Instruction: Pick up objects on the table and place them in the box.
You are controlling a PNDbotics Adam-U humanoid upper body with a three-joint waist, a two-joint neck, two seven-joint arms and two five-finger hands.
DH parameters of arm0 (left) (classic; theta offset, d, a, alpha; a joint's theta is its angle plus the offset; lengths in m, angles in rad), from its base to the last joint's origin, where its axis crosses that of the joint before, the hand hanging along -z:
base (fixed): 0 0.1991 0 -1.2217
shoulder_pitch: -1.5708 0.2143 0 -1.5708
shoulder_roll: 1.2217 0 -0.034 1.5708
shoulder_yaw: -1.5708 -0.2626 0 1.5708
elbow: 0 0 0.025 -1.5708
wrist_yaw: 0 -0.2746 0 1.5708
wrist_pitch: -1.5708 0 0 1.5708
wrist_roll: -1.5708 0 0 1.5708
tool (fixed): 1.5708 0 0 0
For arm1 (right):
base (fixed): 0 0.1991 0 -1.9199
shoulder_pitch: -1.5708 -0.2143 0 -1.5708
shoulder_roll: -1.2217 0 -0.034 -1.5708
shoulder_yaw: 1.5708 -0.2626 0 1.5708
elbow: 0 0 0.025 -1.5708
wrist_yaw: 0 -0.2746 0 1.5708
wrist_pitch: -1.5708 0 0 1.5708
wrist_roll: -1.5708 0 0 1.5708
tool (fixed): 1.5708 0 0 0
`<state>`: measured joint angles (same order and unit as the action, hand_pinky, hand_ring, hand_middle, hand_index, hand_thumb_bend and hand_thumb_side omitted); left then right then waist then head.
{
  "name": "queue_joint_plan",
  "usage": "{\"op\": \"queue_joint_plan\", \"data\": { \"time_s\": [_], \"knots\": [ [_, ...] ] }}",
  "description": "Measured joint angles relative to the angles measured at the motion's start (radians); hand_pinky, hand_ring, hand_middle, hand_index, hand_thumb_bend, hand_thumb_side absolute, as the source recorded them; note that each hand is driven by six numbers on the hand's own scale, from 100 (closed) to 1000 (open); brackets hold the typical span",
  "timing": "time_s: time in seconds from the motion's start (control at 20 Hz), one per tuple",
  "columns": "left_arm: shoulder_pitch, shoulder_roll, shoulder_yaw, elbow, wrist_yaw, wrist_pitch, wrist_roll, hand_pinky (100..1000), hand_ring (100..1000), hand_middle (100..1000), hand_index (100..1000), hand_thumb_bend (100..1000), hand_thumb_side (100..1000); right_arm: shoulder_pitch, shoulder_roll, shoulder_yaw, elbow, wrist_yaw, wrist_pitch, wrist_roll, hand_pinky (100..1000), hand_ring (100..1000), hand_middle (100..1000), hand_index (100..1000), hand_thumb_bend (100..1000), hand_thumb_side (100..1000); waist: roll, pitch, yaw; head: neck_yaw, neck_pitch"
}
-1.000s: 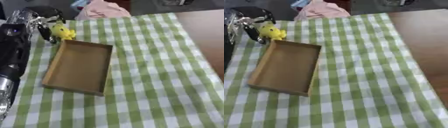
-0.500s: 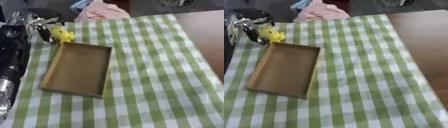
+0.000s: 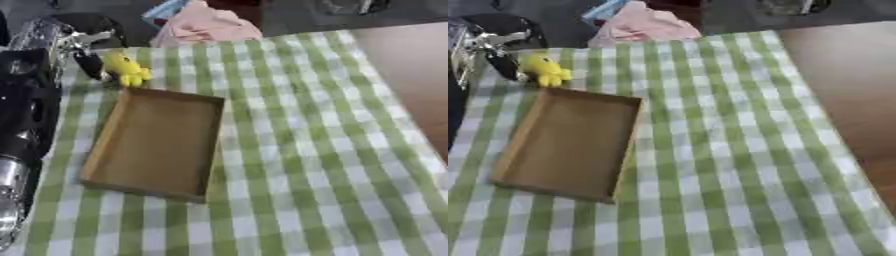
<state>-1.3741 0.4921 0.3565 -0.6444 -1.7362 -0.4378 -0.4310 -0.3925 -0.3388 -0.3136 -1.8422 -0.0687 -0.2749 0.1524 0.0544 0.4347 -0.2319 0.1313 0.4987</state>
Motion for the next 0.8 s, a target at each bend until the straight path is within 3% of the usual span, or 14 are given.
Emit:
{"op": "queue_joint_plan", "data": {
  "time_s": [0.55,0.65,0.8],
  "knots": [
    [-0.006,0.01,0.0,0.026,-0.089,-0.002,-0.084,601,791,878,852,591,100,-0.003,0.0,-0.004,0.001,-0.001,-0.004,-0.002,706,627,548,870,100,670,0.0,0.018,0.001,0.009,-0.008],
    [-0.007,0.013,0.0,0.026,-0.089,-0.006,-0.091,562,751,833,831,573,100,-0.003,0.0,-0.006,0.001,-0.001,-0.004,-0.002,706,628,548,870,100,671,0.0,0.022,0.001,0.012,-0.009],
    [-0.007,0.013,0.0,0.021,-0.088,-0.01,-0.078,445,641,711,725,541,100,-0.003,0.0,-0.006,0.001,-0.001,-0.005,-0.003,707,628,548,871,100,675,0.0,0.023,-0.001,0.017,-0.014]
  ]
}}
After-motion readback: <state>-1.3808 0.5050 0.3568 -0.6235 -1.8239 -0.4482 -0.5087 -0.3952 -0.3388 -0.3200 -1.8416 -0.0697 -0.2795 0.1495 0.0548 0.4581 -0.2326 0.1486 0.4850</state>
